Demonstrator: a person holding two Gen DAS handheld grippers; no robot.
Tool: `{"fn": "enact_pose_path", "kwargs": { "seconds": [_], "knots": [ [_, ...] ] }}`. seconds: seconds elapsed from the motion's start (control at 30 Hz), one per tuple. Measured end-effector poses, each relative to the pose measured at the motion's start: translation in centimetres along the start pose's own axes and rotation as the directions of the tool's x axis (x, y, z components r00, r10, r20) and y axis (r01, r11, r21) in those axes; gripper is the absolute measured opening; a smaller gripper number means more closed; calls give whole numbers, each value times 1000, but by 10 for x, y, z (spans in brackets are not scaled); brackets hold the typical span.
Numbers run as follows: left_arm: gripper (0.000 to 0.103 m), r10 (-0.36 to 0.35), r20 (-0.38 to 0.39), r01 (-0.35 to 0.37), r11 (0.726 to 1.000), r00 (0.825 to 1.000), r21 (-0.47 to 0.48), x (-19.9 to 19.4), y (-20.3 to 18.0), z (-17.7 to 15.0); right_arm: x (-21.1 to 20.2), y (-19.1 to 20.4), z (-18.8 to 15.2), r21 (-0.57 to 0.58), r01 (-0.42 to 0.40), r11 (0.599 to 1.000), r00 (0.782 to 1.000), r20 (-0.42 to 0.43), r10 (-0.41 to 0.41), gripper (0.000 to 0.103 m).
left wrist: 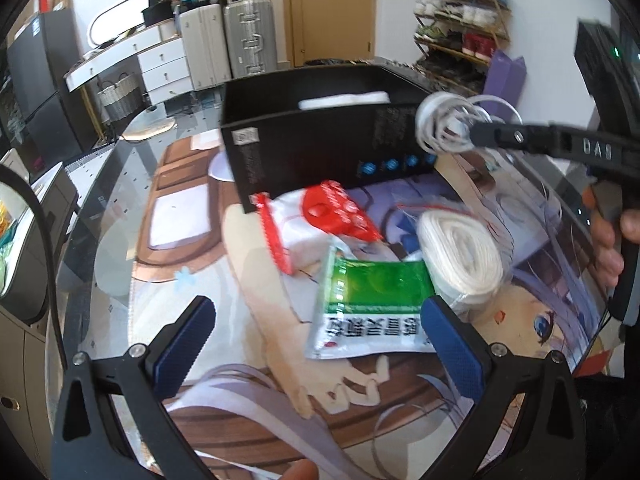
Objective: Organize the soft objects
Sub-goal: 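Close the right tool on the white cable and lift it, then hold the cable with the right tool while the left tool grasps the green printed packet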
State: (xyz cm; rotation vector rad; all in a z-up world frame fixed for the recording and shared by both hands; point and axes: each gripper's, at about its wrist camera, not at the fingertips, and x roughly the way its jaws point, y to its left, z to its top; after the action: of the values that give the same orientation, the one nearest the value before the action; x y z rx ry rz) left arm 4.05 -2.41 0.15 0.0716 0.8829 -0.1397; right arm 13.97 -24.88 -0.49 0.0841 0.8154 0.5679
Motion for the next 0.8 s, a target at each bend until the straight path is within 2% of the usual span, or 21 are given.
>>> {"fn": "enact_pose_path", "kwargs": {
  "seconds": [0.23, 0.43, 0.8],
  "knots": [
    [103, -31, -16, 31, 999, 999, 34, 4, -19, 4, -2, 4, -1, -12, -8, 1000, 1000, 1, 8, 69],
    [103, 2, -58, -1, 1000, 998, 26, 18, -21, 7, -2, 5, -1, -15, -10, 1000, 1000, 2, 10, 69],
    [102, 4, -66, -4, 1000, 998, 1, 20, -13, 5, -3, 8, 0, -24, -17, 1000, 1000, 4, 18, 69]
  ]
}}
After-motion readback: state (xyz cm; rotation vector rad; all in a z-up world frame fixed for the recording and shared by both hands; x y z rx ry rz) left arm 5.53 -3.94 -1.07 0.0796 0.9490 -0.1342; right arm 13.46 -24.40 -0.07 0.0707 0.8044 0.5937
